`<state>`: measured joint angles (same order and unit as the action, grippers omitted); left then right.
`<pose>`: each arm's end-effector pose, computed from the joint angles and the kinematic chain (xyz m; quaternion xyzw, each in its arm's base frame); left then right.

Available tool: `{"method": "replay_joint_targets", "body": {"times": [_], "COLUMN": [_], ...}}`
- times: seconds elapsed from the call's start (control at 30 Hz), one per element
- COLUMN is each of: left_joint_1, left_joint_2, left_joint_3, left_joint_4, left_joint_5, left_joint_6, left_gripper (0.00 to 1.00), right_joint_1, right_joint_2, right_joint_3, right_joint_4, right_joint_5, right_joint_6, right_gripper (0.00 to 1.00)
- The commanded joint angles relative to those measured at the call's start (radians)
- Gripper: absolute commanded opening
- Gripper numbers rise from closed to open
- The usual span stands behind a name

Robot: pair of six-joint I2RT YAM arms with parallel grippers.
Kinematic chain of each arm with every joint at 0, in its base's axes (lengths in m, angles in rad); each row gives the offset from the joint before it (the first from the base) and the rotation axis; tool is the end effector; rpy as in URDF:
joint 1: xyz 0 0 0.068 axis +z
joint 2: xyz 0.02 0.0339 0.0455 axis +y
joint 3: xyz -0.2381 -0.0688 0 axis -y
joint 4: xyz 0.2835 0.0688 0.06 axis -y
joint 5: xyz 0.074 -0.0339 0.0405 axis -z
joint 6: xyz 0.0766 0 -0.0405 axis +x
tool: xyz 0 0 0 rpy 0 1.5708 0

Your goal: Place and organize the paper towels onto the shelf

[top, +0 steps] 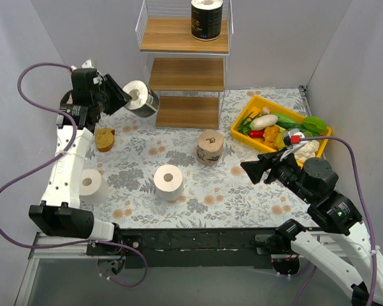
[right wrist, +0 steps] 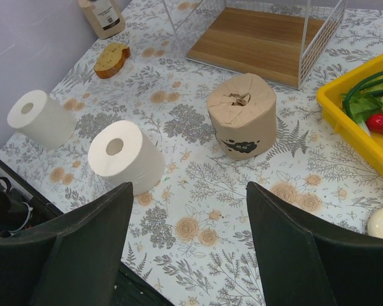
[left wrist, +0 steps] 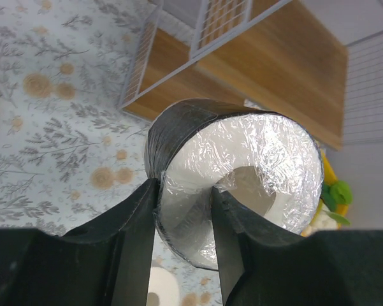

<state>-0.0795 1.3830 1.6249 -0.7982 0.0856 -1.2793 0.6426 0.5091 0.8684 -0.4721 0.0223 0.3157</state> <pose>0.3624 -0.0354 0.3942 -0.4759 0.7325 -0.3340 0.3541 0.1659 0.1221 0.3685 -0.1140 0.7371 0.2997 0.5949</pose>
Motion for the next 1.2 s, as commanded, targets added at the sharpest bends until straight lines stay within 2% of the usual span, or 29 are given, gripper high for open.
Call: {"method": "replay_joint_targets", "body": {"times": [0.0,0.3,0.53,1.17], "left_joint_1": [-0.017,-0.026,-0.036,-0.039], "left_joint_2": [0.063,0.188,0.269,0.43], "left_joint_3": [0.257,0.512,0.573,0.694], "left_joint_4": [0.011,0.197,0.309,0.408], "left_joint_5": [0.069,0.197,0.223,0.178], "left_joint_6": [-0.028,-0.133,-0.212,-0.267], "left_gripper": [0.19,0.18,0.18,0.21], "right_joint_1": [0.002,0.002,0.002,0.002], "right_joint_2": [0.005,0.019,0.017,0.0], "right_joint_3": [0.055,0.099,0.121,0.144], "right_joint_4": [0.0,-0.026,-0.037,-0.045], "right_joint_5": [0.01,0.03,0.036,0.071], "right_joint_6": [-0.001,-0.01,0.003,-0.024], "right_gripper": [0.79,0.79,0.79,0.79]}}
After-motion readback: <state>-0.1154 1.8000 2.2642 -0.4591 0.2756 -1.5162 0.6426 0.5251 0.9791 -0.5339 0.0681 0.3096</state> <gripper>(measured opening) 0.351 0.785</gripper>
